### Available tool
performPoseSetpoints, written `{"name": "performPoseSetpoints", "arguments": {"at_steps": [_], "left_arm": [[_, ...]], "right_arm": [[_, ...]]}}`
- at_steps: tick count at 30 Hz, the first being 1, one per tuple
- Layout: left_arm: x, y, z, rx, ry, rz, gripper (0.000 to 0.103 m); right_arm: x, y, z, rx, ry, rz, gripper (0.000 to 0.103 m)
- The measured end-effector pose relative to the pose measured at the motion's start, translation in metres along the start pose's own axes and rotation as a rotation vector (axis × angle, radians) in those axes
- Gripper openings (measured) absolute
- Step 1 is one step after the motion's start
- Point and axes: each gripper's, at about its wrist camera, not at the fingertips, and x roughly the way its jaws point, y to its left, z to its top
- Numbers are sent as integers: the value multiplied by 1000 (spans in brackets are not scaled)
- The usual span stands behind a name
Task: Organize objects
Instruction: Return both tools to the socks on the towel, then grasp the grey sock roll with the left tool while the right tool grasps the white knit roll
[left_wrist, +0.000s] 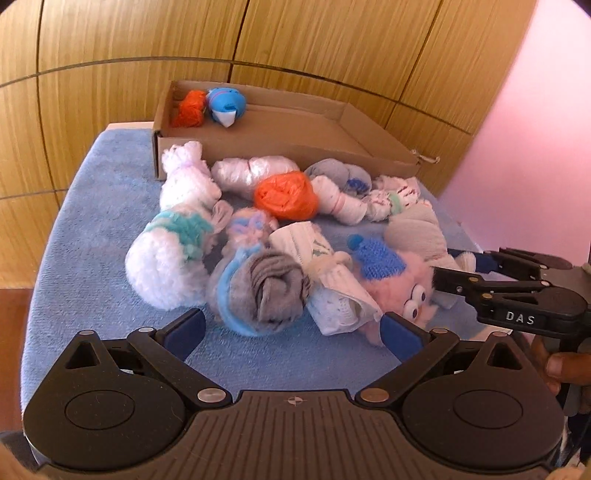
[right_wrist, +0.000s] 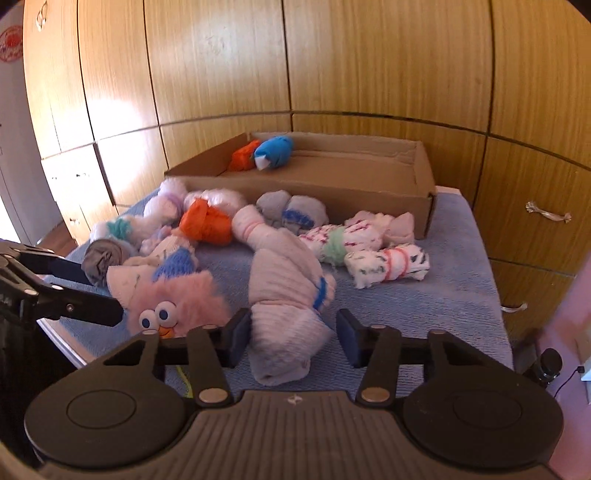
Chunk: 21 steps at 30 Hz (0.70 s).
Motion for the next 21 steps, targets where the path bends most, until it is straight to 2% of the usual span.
{"name": "performPoseSetpoints", "arguments": {"at_steps": [3,7,9,13,16,21], "left_arm": [[3,4,5,-55,-17,-54,103],[2,25,7,-189,-43,-146,103],[-2,32,6,-231,-62,-152,102],[0,36,6,-230,-54,-106,101],[4,30,6,-183,-50,-96,100],[14,32,11,-182,-61,-134,96]], "right_arm": [[-3,-4,0,2,0,-5,44],[-3,-1,-1,-13,0,-6,44],[-3,0,-2,-13,-6,-14,45],[-1,-2,-1,0,-7,-7,46],[0,-1,1,-8,-5,-8,46],[2,-2,2,-7,-3,-8,47]]}}
